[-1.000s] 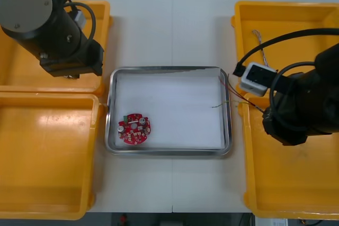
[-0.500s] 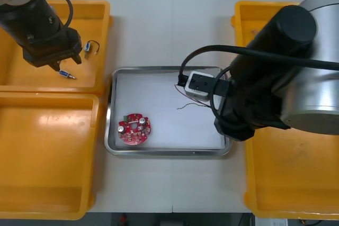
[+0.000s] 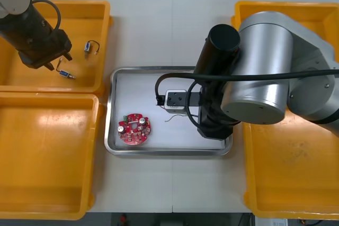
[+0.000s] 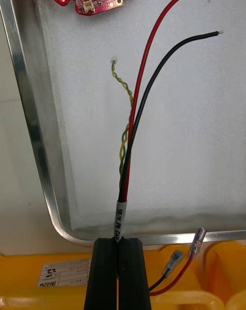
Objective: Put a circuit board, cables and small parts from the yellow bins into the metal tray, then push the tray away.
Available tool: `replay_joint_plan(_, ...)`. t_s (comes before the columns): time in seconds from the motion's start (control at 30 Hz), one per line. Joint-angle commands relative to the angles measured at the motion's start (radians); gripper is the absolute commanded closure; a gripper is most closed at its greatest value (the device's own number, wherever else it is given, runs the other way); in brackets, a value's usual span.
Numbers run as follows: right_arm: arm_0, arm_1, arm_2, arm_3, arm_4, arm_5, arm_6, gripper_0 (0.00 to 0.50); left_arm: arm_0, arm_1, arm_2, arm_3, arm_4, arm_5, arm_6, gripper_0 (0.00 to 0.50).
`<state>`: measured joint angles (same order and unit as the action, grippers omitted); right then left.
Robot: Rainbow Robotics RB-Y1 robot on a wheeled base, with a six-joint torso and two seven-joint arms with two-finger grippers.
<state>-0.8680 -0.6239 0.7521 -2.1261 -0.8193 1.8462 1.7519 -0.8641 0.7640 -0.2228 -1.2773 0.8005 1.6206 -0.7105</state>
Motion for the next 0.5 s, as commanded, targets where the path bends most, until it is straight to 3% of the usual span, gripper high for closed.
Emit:
replay_joint_plan(0.03,-0.029,0.063,0.052,0.041,0.058,-0.042,0.04,0.5,-0.042,0.029,0.026,0.044,-0.01,-0.051,-0.004,0.0)
replay_joint_plan(0.17,0.006,0.084,0.093,0.107,0.1,-0.148,0.04,0.5,-0.042,0.018,0.023,0.078,-0.021,-0.082,-0.015,0.0)
replay_joint_plan(0.3,0.046,0.092,0.105,0.164,0.091,-0.24,0.051,0.5,-0.042,0.017,-0.006,0.113,-0.018,-0.131,-0.017,0.0)
replay_joint_plan(0.5,0.05,0.093,0.158,0.193,0.127,-0.262,0.067,0.5,-0.042,0.005,-0.066,0.174,-0.015,-0.214,-0.021,0.0)
